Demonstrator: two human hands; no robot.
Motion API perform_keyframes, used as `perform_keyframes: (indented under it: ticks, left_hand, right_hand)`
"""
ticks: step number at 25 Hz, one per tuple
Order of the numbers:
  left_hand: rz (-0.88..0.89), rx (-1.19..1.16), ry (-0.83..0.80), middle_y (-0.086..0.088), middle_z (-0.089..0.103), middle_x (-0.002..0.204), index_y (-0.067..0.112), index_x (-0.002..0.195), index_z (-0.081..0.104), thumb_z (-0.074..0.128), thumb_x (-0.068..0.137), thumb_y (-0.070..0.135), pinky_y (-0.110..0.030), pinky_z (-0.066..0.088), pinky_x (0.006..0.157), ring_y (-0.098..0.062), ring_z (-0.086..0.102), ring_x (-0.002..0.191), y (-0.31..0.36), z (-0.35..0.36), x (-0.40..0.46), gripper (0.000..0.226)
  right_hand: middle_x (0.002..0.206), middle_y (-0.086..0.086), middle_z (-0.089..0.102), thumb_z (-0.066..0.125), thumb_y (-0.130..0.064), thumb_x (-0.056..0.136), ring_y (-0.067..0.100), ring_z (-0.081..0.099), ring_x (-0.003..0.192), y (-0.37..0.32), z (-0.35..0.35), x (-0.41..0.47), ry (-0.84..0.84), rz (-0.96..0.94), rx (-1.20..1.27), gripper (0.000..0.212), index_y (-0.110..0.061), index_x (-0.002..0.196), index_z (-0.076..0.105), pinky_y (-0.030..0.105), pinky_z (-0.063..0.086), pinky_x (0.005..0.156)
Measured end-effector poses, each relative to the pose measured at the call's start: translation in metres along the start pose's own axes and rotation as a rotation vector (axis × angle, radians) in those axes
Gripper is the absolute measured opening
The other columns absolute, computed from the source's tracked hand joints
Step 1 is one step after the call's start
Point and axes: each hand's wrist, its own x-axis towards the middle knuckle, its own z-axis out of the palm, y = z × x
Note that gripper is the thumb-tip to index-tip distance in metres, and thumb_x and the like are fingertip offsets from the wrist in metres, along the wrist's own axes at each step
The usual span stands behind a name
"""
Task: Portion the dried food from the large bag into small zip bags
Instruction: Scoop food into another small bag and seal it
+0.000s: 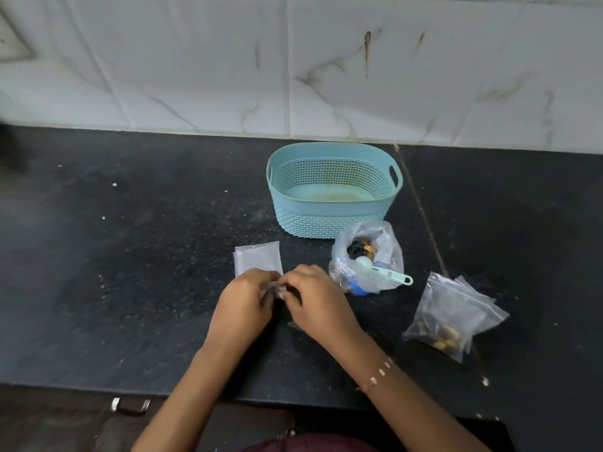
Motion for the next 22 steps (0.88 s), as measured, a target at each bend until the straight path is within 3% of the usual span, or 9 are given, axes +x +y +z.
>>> perform_keyframes:
  ticks: [2,7,14,19,22]
  left_hand:
    - [0.033,0.108,-0.051,-0.004,0.067,0.093,0.013,0.095,0.069,0.055,0.081,0.003,-0.031,0.048,0.07,-0.022,0.061,0.085,-0.007,0.0,-0.001,0.021]
    - [0.038,0.148,-0.064,-0.007,0.065,0.087,0.01,0.089,0.071,0.058,0.082,0.007,-0.04,0.051,0.069,-0.024,0.061,0.08,-0.017,0.001,0.0,0.015]
    - [0.02,0.192,-0.084,-0.01,0.066,0.084,0.009,0.088,0.073,0.055,0.088,0.012,-0.04,0.05,0.07,-0.026,0.062,0.077,-0.017,-0.004,0.008,0.018]
    - [0.035,0.241,0.103,-0.005,0.065,0.075,0.014,0.079,0.074,0.067,0.079,0.013,-0.028,0.044,0.056,-0.026,0.061,0.071,-0.001,-0.013,0.01,0.006]
    - [-0.135,0.087,0.113,0.01,0.063,0.071,0.025,0.073,0.07,0.07,0.079,0.028,-0.023,0.038,0.054,-0.012,0.059,0.061,0.008,-0.017,0.013,0.006]
  right_hand:
    - [0.102,0.005,0.059,0.052,-0.017,0.089,0.019,0.048,0.1,-0.002,0.008,0.005,-0.059,-0.019,-0.046,0.023,-0.011,0.109,0.063,0.032,0.045,0.08]
    - [0.1,0.009,0.053,0.048,-0.012,0.09,0.024,0.047,0.099,0.0,0.02,0.013,-0.142,-0.003,-0.153,0.018,-0.005,0.096,0.063,0.037,0.045,0.074]
    - [0.09,0.011,0.055,0.054,-0.008,0.087,0.023,0.053,0.085,0.005,0.021,0.018,-0.051,0.052,0.066,0.012,-0.003,0.085,0.065,0.032,0.043,0.069]
    - [0.079,-0.004,0.051,0.065,-0.013,0.081,0.003,0.042,0.058,0.0,0.01,0.017,0.216,0.138,0.211,0.005,-0.01,0.084,0.062,0.017,0.042,0.057]
    - [0.064,-0.004,0.054,0.069,-0.02,0.079,0.006,0.05,0.056,0.0,0.002,0.017,0.164,0.322,0.415,0.014,-0.016,0.079,0.057,0.028,0.052,0.058]
